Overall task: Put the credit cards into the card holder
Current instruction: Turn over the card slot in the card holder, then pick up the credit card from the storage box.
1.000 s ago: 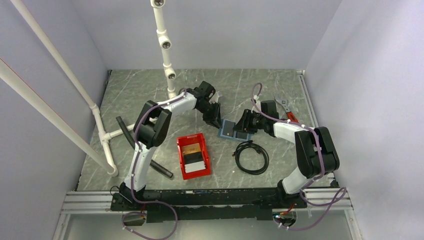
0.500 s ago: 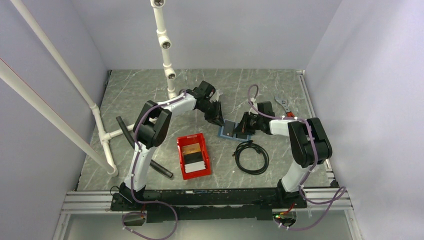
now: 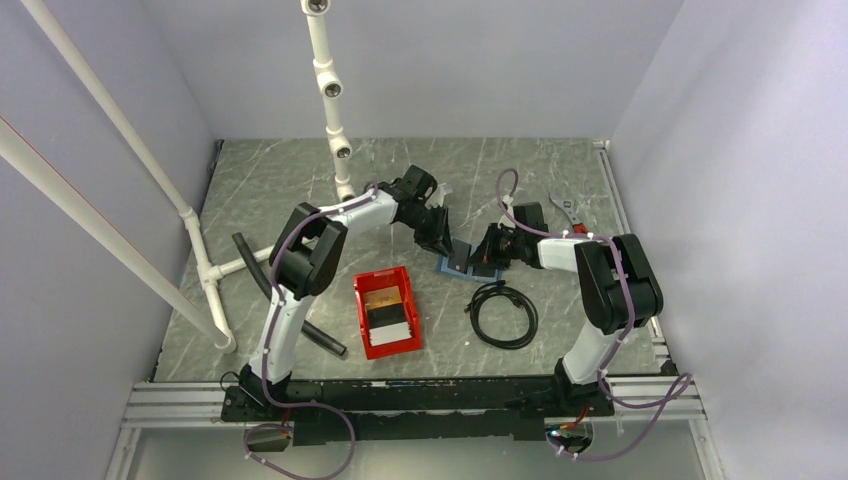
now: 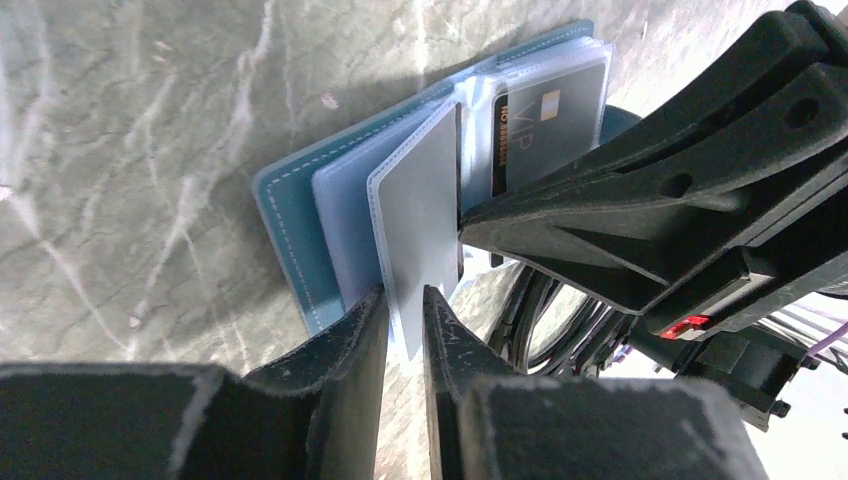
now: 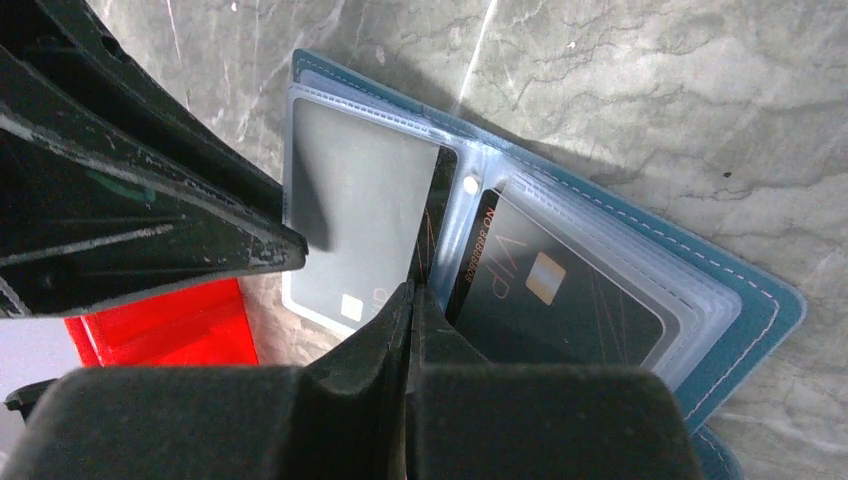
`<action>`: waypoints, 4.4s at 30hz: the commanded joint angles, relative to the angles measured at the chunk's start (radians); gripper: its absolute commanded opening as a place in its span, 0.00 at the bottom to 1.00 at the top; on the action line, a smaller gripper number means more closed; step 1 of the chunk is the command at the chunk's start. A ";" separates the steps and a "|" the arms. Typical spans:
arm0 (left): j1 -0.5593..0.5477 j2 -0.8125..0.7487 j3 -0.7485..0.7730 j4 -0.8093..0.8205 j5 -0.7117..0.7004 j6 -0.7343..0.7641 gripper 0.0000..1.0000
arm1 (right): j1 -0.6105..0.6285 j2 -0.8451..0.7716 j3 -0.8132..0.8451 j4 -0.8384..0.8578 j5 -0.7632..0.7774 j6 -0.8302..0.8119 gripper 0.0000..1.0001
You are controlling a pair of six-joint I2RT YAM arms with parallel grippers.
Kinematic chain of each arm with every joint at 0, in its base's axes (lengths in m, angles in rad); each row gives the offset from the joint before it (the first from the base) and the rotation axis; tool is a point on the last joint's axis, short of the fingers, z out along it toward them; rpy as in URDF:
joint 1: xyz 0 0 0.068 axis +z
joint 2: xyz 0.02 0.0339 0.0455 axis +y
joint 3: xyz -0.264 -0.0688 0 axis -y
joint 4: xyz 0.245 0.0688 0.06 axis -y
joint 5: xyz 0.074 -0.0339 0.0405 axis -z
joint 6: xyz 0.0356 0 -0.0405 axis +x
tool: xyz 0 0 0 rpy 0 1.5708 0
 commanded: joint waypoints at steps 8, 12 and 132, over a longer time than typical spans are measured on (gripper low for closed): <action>-0.038 -0.080 -0.006 0.032 0.006 -0.013 0.19 | -0.003 0.020 0.011 -0.006 0.078 -0.016 0.00; -0.057 -0.089 0.002 0.068 0.039 -0.031 0.20 | -0.004 0.001 0.016 -0.019 0.055 -0.020 0.00; 0.251 -0.908 -0.912 -0.074 -0.216 -0.030 0.44 | 0.823 0.033 0.456 -0.654 -0.175 -0.914 0.50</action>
